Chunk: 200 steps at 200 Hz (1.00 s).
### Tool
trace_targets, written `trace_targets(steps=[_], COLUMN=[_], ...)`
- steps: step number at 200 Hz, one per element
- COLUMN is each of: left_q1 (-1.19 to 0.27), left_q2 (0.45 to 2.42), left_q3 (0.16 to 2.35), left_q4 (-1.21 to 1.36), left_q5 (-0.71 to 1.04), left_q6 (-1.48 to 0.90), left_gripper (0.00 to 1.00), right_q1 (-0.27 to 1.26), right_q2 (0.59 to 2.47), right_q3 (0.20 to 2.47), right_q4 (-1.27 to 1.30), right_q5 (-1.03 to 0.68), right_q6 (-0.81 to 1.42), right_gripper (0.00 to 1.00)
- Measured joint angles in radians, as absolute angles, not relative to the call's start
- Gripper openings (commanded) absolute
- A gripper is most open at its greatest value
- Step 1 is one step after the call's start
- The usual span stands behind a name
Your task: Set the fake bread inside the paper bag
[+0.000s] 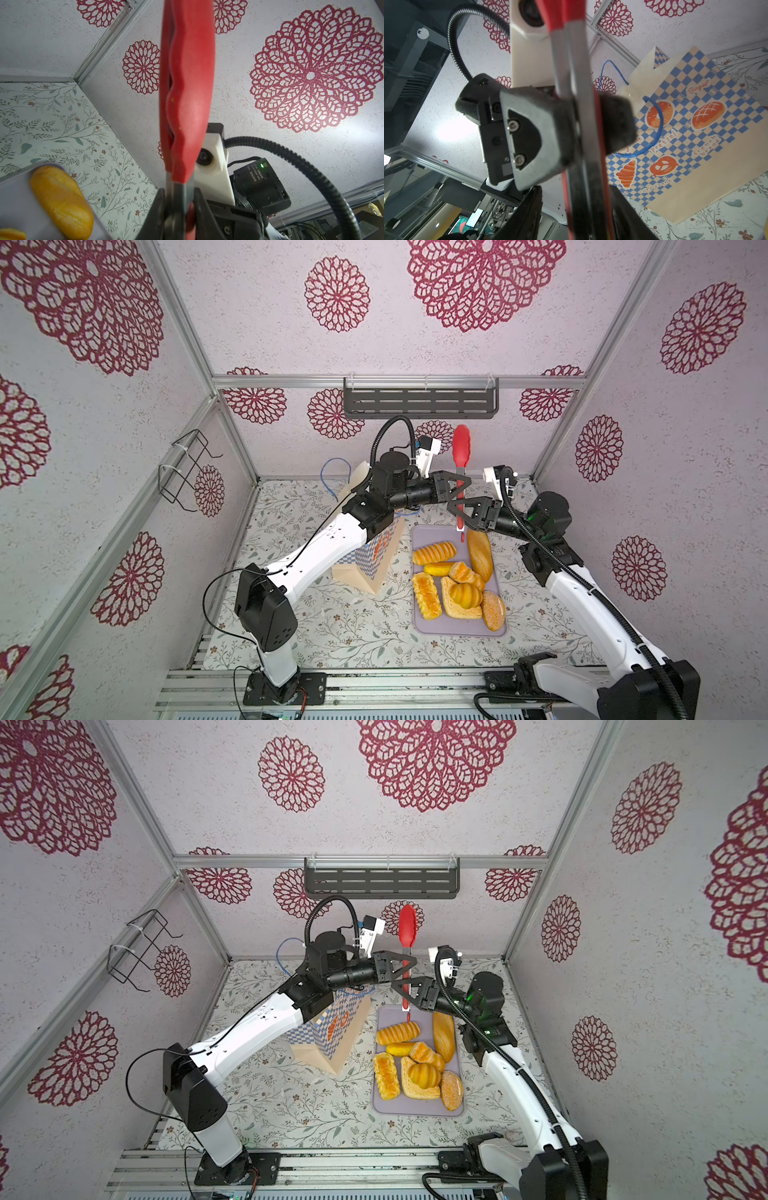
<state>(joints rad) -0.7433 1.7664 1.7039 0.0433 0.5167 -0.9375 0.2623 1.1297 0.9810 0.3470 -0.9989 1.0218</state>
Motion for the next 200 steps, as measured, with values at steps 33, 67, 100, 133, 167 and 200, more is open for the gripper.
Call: trace_targets(steps=[33, 67, 100, 133, 167, 200], left_q1=[-0.741, -0.741, -0.742, -0.744, -0.746, -0.748], left_q2=[1.737, 1.701, 1.694, 1.694, 1.693, 1.687], left_q3=[1.667, 1.605, 1.571, 1.559, 1.541, 1.521], left_q4=[0.080, 0.123, 0.147, 0.164, 0.196, 0.207], left_q5=[0.488, 0.455, 0.439, 0.438, 0.435, 0.427], left_q6=[-0.988, -1.023, -1.048, -1.066, -1.087, -1.092], left_gripper=[0.07, 0.07, 0.07, 0.08, 0.20, 0.79], right_q1=[0.292, 0.303, 0.304, 0.304, 0.304, 0.304], right_q2=[1.153, 1.153, 1.162, 1.179, 1.184, 1.183], right_q3=[1.074, 1.101, 1.110, 1.126, 1.137, 1.140], right_q4=[0.189, 0.111, 0.059, 0.037, 0.025, -0.014], right_q5=[-0.978, -0.942, -0.894, -0.864, -0.855, -0.841], right_q6=[0.873, 0.796, 0.759, 0.746, 0.741, 0.736], right_gripper=[0.50, 0.47, 0.47, 0.42, 0.35, 0.30])
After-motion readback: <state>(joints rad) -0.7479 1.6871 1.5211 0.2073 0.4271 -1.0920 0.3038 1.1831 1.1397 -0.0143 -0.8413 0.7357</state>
